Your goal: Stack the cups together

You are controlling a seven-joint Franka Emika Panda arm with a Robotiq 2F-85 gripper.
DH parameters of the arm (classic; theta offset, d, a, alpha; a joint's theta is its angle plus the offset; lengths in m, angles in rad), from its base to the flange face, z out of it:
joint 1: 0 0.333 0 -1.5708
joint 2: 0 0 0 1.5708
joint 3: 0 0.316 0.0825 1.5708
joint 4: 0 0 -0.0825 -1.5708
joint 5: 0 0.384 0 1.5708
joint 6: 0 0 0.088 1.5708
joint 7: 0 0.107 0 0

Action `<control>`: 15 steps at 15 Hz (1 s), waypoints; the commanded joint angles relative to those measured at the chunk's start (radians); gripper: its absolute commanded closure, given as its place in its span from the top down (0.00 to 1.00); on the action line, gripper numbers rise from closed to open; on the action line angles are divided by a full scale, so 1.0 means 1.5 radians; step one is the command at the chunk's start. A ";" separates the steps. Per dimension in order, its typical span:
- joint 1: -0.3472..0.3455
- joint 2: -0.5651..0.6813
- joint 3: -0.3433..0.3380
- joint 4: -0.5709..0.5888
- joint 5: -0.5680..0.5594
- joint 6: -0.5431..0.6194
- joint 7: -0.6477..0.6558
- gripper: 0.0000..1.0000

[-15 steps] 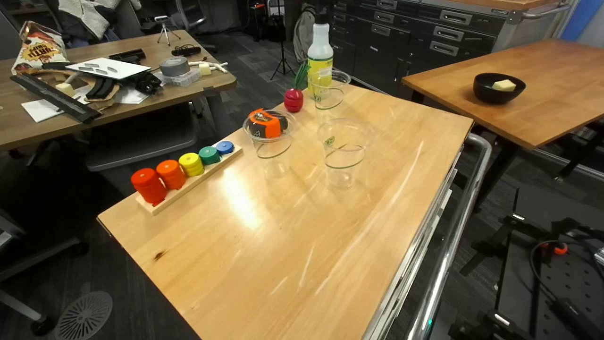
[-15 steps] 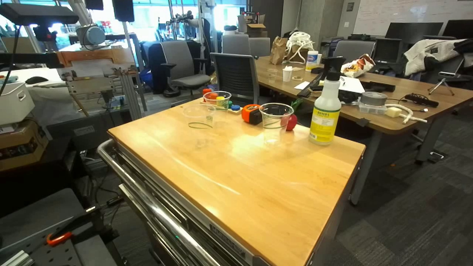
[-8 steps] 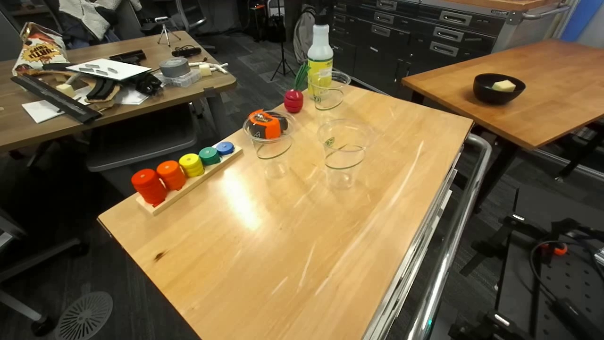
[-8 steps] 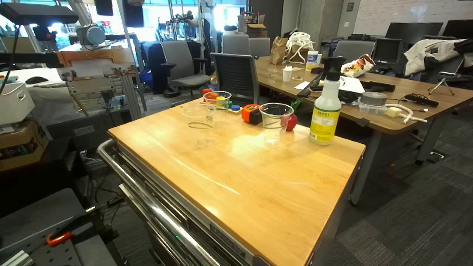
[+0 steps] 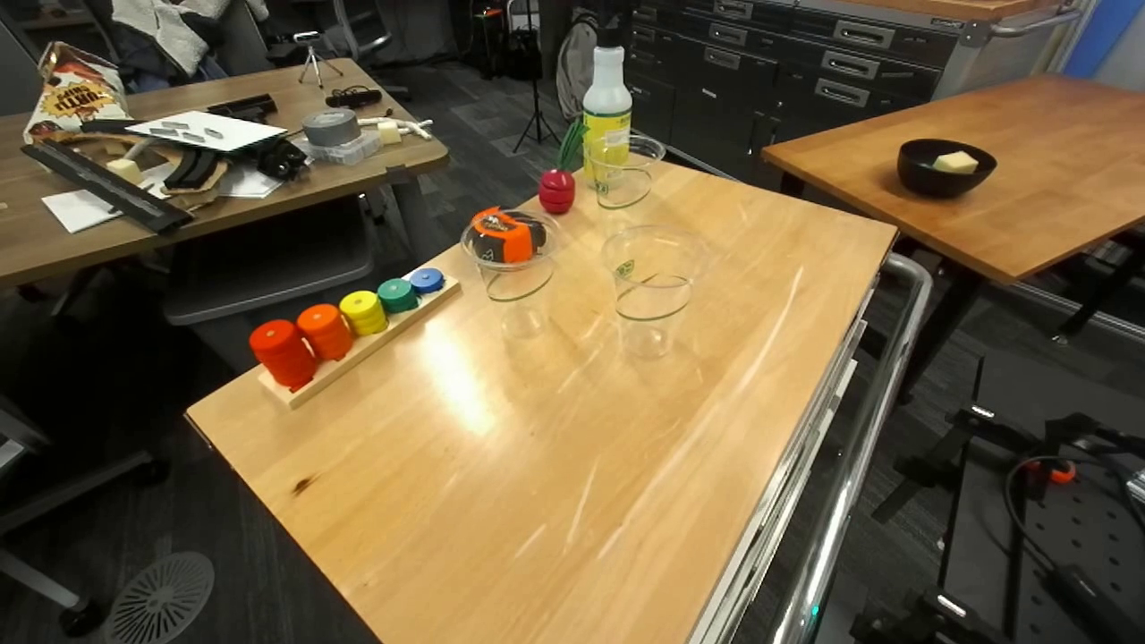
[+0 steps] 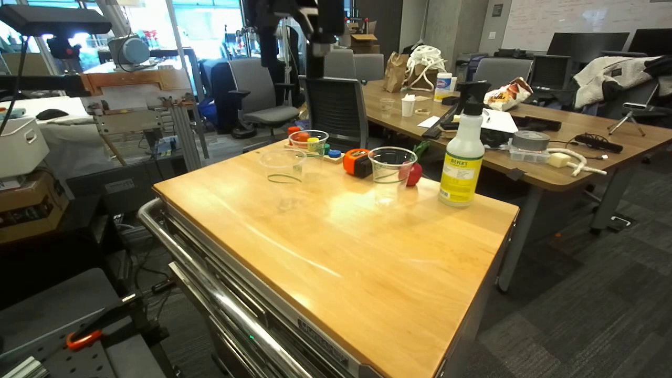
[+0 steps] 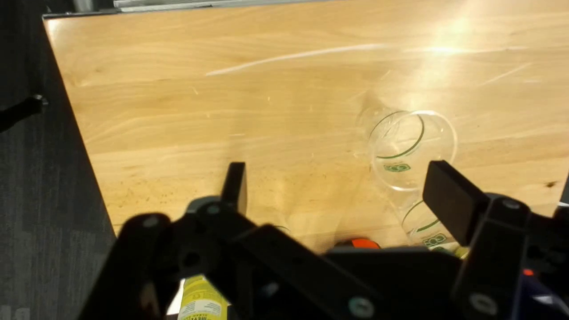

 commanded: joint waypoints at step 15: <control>-0.053 0.431 0.001 0.316 0.046 0.115 0.109 1.00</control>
